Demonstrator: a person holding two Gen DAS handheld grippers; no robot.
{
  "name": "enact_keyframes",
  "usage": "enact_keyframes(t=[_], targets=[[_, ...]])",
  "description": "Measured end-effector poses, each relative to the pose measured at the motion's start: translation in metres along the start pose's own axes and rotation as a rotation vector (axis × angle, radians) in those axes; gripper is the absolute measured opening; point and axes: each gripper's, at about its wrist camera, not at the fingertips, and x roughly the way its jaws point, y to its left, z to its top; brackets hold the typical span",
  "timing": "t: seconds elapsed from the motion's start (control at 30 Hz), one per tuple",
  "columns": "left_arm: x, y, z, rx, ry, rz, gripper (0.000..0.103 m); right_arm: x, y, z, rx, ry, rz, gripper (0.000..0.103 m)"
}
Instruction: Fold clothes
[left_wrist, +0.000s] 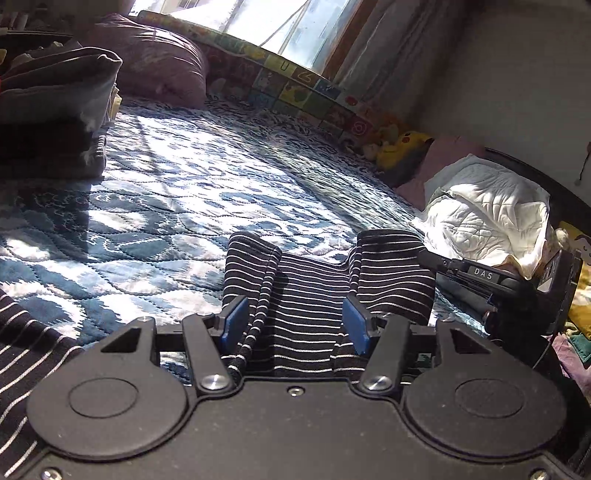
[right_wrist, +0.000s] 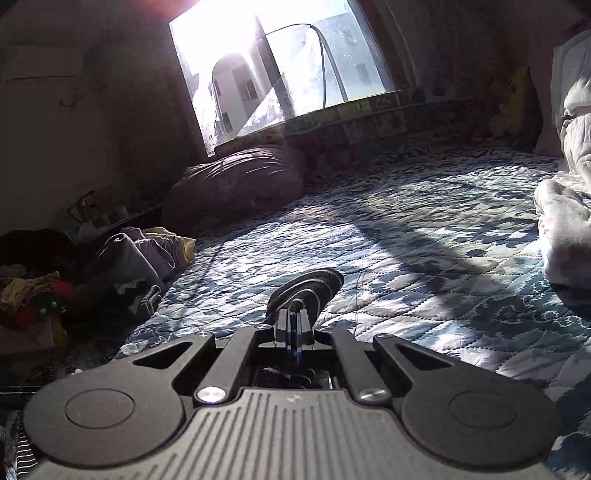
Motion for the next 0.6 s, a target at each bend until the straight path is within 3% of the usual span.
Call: enact_keyframes(t=[0.13, 0.3, 0.6], targets=[[0.007, -0.015, -0.006, 0.060, 0.033, -0.049, 0.056, -0.016, -0.004, 0.010, -0.016, 0.003, -0.042, 0.005], [0.007, -0.024, -0.010, 0.063, 0.028, -0.115, 0.056, -0.033, -0.014, 0.031, -0.053, 0.031, -0.103, 0.005], [0.006, -0.036, -0.016, 0.085, 0.034, -0.157, 0.056, -0.077, -0.052, 0.036, -0.117, 0.080, -0.272, 0.005]])
